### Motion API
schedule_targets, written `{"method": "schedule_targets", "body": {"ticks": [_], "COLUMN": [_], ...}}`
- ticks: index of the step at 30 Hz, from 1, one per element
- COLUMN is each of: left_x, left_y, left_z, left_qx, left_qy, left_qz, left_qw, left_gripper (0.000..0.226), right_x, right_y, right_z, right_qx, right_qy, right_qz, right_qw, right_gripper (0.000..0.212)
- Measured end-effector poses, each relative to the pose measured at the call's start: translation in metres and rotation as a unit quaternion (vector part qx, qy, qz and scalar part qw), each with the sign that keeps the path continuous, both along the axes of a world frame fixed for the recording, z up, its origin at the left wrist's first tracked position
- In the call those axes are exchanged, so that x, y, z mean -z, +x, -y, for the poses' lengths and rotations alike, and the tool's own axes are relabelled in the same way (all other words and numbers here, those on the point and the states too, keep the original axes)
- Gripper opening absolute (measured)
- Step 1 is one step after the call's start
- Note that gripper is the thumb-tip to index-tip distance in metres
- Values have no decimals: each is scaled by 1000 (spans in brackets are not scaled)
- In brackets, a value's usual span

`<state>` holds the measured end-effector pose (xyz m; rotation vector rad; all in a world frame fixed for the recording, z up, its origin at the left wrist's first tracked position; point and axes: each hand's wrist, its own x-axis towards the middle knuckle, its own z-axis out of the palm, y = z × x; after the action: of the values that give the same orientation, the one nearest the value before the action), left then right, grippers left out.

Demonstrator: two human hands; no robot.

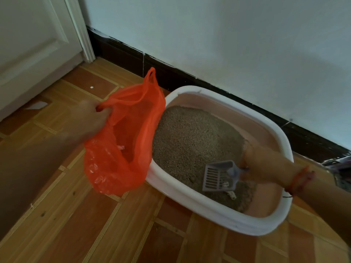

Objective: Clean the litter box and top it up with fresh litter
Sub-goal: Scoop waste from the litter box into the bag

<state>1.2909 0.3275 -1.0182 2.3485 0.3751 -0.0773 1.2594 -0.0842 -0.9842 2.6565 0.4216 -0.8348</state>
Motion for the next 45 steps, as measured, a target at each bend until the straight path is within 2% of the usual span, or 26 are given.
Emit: {"method": "schedule_targets", "body": {"ticks": [4, 8, 14, 23, 26, 30, 34, 45], "left_x": [0, -1, -4, 1, 3, 5, 5, 2], "left_y": [-2, -2, -1, -2, -2, -1, -2, -2], "left_z": [-1, 2, 5, -2, -3, -7, -6, -4], "left_qx": [3, 3, 4, 10, 8, 0, -6, -1], "left_qy": [15, 23, 24, 24, 32, 21, 15, 23], "left_qz": [-1, -3, -3, 4, 8, -5, -9, -10], "left_qw": [1000, 1000, 1000, 1000, 999, 1000, 1000, 1000], "left_gripper": [35, 36, 39, 37, 37, 38, 39, 39], "right_x": [9, 26, 63, 80, 79, 70, 56, 40], "right_y": [-16, -33, -46, -22, -24, -26, -16, -4], "right_z": [-6, -10, -26, -62, -55, -45, -35, -32], "right_qx": [6, 15, 52, 130, 133, 152, 192, 186], "right_qy": [-7, 26, 141, 285, 298, 324, 354, 344], "right_qz": [-1, 20, 40, 53, 74, 115, 154, 191], "right_qw": [1000, 999, 988, 948, 942, 927, 902, 900], "right_gripper": [26, 24, 28, 29, 31, 18, 23, 27]}}
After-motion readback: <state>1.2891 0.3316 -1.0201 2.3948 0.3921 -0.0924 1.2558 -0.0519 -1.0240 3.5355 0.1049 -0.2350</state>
